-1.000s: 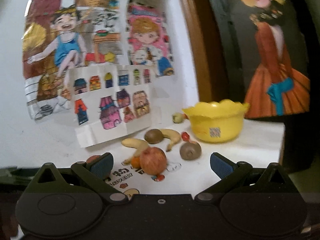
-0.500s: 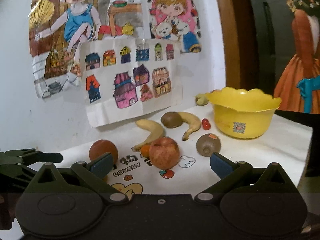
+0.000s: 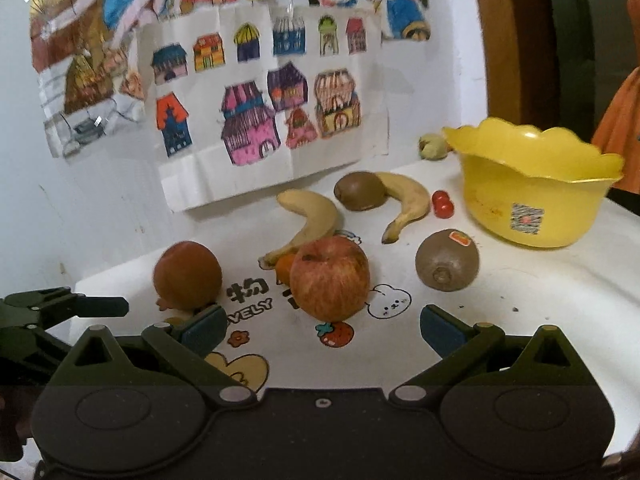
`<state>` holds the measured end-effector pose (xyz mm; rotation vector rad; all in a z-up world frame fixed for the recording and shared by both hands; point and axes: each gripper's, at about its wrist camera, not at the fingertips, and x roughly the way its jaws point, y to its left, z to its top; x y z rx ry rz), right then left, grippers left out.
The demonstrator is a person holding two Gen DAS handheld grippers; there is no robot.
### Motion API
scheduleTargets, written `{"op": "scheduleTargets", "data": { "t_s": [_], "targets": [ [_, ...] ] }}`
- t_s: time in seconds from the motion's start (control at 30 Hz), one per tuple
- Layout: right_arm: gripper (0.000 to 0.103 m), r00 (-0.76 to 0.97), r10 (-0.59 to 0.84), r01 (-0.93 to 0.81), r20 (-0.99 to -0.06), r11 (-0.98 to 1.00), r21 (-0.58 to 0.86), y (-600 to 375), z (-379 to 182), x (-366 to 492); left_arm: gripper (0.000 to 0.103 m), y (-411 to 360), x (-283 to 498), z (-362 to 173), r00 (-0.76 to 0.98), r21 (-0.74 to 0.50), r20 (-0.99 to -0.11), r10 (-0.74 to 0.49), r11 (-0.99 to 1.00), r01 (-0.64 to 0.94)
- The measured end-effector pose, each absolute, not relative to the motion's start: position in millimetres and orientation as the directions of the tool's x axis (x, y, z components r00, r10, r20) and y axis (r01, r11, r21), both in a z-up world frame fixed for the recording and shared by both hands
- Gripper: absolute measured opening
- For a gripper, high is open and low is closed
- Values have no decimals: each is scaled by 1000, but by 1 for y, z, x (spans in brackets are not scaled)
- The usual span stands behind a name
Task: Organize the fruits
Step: 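Close left tool on small brown stemmed fruit while right tool grasps red apple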
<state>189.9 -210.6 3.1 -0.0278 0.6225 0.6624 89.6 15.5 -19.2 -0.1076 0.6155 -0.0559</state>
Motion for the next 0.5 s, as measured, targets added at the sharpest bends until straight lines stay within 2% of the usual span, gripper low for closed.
{"op": "scheduleTargets", "data": {
  "t_s": [0.1, 0.43, 0.5],
  "targets": [
    [102, 586, 581, -599, -565, 780, 181, -204, -4, 206, 92, 15, 94, -21, 808, -121, -583, -86, 992, 18],
    [95, 554, 600, -630, -577, 756, 181, -181, -17, 236, 80, 13, 97, -25, 799, -136, -595, -87, 991, 7],
    [95, 549, 604, -636, -578, 750, 180, -176, -19, 239, 75, 12, 97, -25, 798, -136, -597, -89, 991, 9]
  ]
}}
